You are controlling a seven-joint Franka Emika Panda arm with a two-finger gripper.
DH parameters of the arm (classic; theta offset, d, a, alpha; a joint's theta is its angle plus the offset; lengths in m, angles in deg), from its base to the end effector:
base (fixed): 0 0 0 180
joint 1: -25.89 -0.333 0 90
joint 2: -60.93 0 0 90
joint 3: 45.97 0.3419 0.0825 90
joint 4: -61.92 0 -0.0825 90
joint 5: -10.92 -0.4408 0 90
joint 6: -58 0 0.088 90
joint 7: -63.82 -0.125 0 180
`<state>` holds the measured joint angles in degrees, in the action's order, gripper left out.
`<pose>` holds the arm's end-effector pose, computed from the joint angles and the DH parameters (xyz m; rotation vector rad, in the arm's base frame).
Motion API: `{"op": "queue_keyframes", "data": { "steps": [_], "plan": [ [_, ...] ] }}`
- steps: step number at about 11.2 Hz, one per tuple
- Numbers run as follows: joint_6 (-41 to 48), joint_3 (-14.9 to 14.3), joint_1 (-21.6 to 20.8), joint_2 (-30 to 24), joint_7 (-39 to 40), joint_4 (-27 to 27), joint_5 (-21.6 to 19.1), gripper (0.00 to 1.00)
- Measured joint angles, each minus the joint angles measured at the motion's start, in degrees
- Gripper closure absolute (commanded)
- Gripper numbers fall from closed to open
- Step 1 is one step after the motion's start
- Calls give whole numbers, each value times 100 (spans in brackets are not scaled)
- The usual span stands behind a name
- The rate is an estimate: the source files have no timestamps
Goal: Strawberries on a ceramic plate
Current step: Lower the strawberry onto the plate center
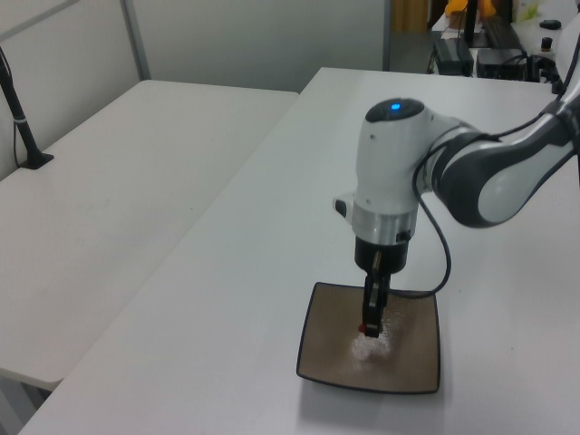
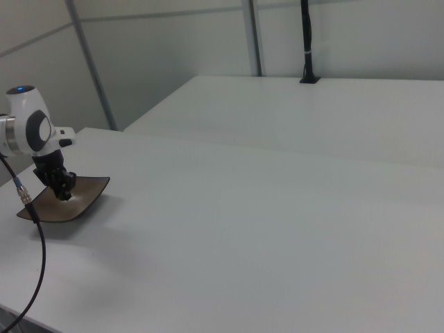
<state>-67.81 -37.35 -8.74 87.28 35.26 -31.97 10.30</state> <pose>0.5524 0.5040 0.3396 -3.0003 -0.3491 -0.0587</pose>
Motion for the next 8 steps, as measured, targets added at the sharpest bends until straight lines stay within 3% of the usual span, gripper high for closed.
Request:
{"op": "queue_keyframes", "data": {
  "steps": [2, 3, 4, 5, 8],
  "plan": [
    [-220, -1, -1, 133, 0, 1, 0, 63],
    [-255, -1, -3, 165, 0, 2, 0, 45],
    [-260, 0, -15, 179, 0, 2, 0, 6],
    [-261, 0, -30, 189, 0, 2, 0, 0],
    [-261, 0, -77, 204, 0, 2, 0, 0]
  ]
}}
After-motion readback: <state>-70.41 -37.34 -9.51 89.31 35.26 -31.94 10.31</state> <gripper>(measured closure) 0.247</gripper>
